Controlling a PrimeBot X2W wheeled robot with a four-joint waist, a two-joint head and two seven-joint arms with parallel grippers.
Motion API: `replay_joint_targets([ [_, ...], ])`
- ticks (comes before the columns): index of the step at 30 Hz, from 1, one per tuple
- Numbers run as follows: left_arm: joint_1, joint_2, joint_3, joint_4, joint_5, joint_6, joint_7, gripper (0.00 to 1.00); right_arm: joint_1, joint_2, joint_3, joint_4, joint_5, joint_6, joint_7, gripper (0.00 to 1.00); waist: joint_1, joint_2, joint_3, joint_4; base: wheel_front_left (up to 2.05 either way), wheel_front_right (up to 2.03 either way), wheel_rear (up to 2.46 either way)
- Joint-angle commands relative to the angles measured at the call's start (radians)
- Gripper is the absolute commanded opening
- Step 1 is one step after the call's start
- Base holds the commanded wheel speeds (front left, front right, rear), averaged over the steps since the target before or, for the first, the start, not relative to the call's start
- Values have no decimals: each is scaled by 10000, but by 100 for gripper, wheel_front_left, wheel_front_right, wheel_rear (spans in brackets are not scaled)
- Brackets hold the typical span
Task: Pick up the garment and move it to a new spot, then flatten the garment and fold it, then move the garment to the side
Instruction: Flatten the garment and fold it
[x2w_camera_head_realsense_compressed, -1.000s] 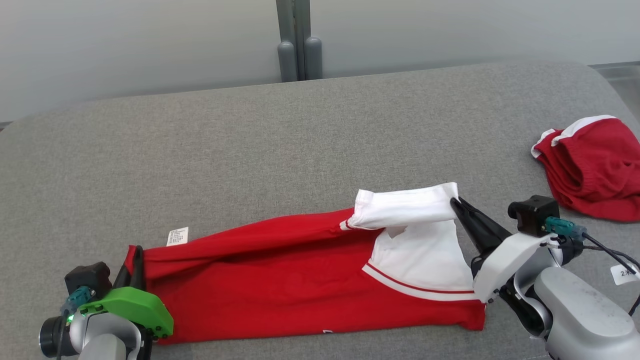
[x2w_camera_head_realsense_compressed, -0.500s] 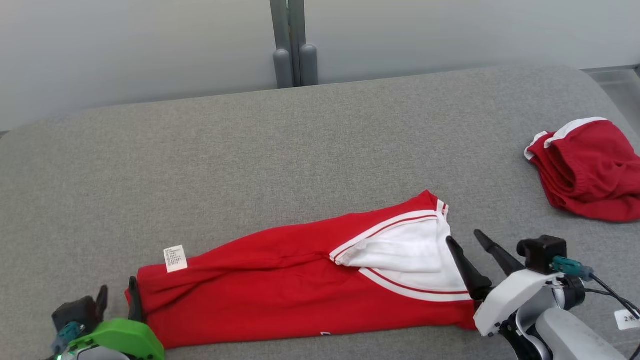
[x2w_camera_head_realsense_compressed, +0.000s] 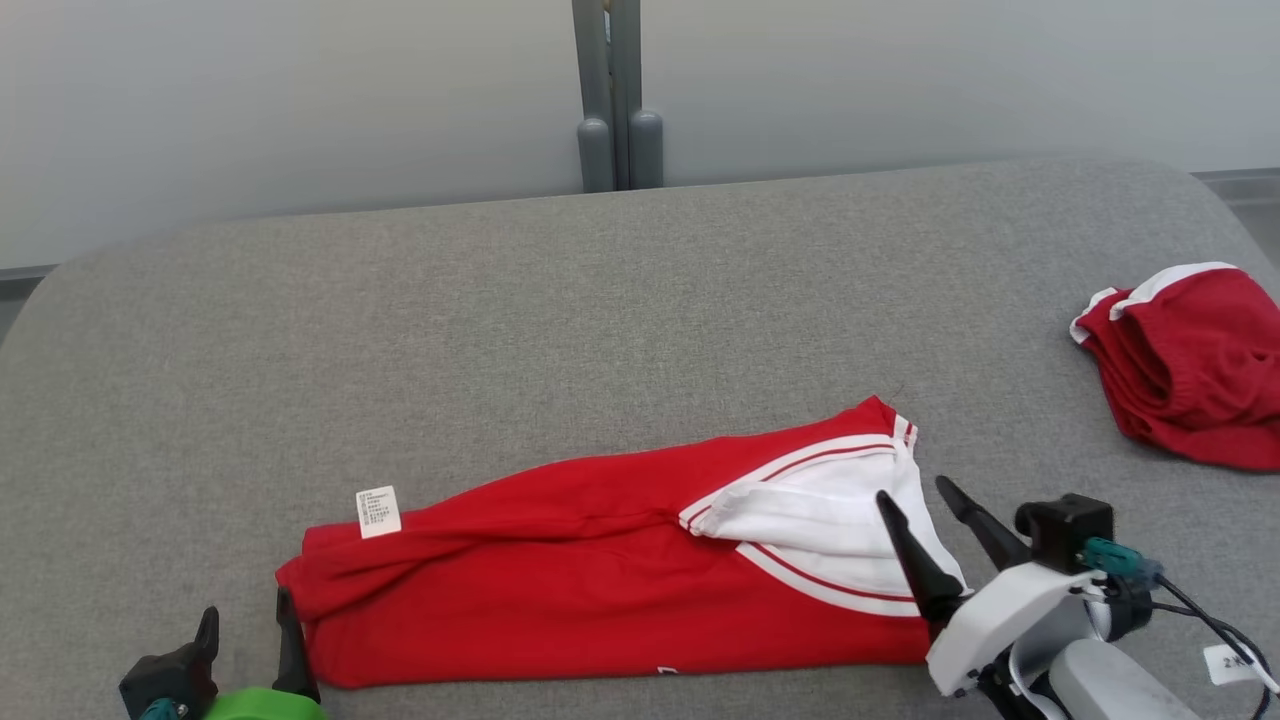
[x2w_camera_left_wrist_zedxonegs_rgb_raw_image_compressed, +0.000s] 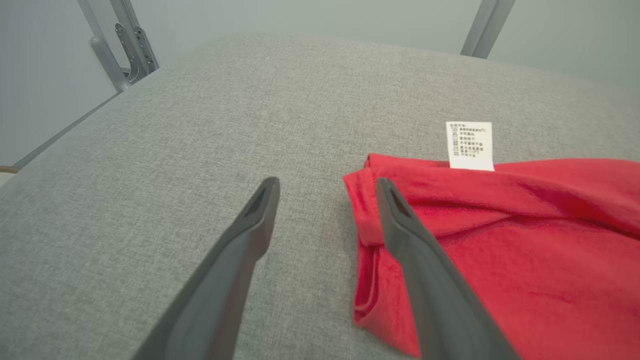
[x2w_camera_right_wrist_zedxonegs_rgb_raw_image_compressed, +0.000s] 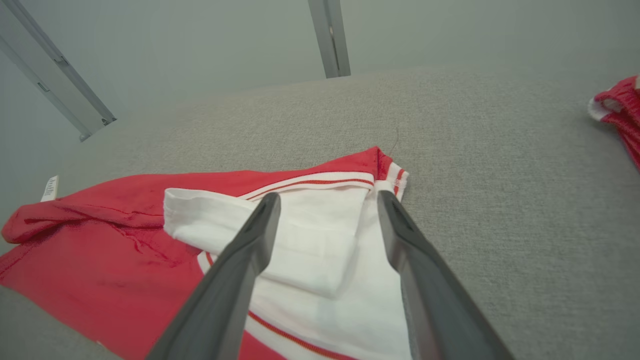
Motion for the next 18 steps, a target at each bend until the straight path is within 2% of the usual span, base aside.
replay_joint_targets([
  [1,72,25,0,-49,69,-63,2,100,-141,27,104,-48,-102,-15,78,100,0,0,-10,80,0,0,0],
  [6,-12,-29,-255,-103,160,-109,2,100,-733,100,1277,-259,-191,-17,509,100,0,0,85,305,0,0,0],
  [12,-82,-41,-578,-68,-128,-82,2,100,-1520,-228,2738,-320,-145,-17,1011,100,0,0,247,571,0,0,0],
  [18,-104,-38,-801,-24,-405,36,2,100,-2212,-533,3752,7,-34,-17,1318,100,0,0,354,741,0,0,0],
])
